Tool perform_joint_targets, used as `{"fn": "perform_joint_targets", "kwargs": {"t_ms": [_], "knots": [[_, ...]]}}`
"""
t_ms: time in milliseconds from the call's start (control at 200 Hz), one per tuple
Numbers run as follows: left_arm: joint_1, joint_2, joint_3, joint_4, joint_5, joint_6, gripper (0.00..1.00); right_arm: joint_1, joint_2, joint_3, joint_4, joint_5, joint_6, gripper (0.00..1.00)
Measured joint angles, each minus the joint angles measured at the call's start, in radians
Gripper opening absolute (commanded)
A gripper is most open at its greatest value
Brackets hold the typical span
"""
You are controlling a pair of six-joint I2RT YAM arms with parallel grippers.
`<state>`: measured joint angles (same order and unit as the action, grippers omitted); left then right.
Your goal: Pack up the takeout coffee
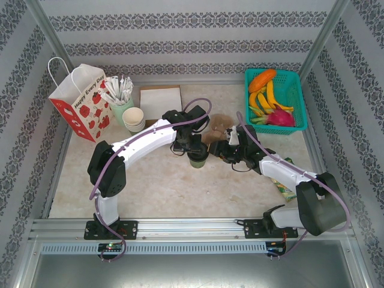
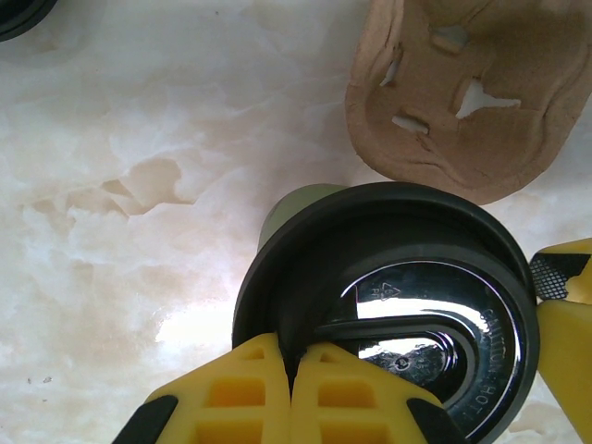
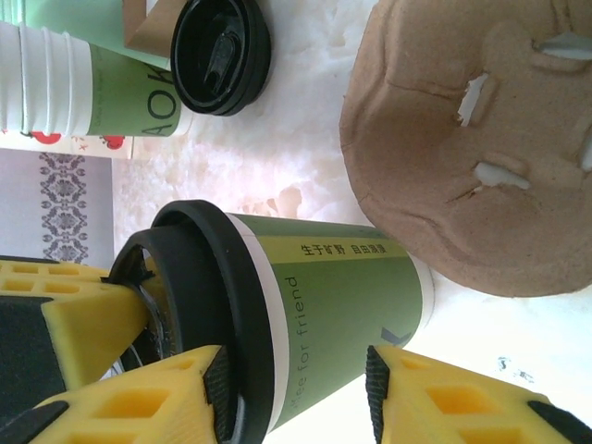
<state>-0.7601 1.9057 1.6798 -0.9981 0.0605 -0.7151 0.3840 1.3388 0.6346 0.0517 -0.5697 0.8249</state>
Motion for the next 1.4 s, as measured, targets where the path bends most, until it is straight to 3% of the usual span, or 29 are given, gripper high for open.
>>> {"fn": "perform_joint_targets", "kwargs": {"t_ms": [120, 375, 809, 1074, 1399], "knots": [[0.000, 0.001, -0.002, 0.003, 0.003, 0.002, 0.00, 0.000, 0.023, 0.000, 0.032, -0.025, 0.000, 0.30], [0.000, 0.006, 0.011, -0.011, -0.003, 0.015, 0.00, -0.002, 0.019, 0.010, -0.007, -0.011, -0.017, 0.52], [0.003, 0.008, 0.021, -0.053, -0.017, 0.014, 0.02, 0.041, 0.018, 0.069, -0.108, 0.047, -0.065, 0.68], [0.001, 0.010, 0.029, -0.048, 0.005, 0.014, 0.02, 0.065, -0.047, 0.066, -0.100, 0.136, -0.062, 0.71], [-0.003, 0.014, 0.034, -0.040, 0.040, 0.014, 0.08, 0.079, -0.032, 0.056, -0.056, 0.125, -0.045, 0.72]]}}
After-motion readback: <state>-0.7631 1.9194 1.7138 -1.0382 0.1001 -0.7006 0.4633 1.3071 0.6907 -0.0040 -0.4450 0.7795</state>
